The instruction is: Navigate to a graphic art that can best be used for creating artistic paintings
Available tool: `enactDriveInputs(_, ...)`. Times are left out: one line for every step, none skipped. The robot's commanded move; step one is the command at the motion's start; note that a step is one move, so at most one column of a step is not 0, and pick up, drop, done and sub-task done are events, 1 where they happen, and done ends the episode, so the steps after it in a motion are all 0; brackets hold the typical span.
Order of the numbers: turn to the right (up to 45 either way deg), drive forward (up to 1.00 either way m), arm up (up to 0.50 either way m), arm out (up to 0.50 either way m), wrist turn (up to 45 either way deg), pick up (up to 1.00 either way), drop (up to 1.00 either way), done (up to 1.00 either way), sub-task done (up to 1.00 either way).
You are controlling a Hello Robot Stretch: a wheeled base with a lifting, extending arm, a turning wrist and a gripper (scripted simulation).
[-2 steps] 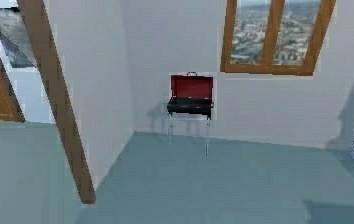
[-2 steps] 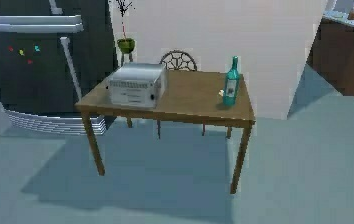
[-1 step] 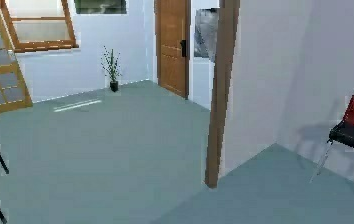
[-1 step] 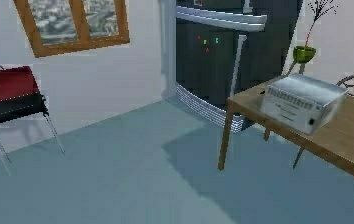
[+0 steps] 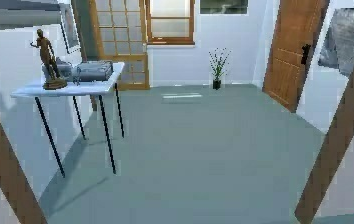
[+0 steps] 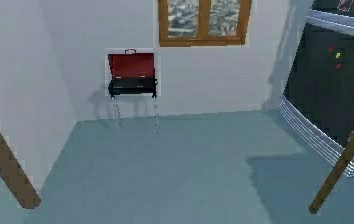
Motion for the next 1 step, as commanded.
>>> enactDriveInputs(0.0, 1.00, 0.00, 0.00, 0.0, 0.00, 0.00, 0.00, 0.00)
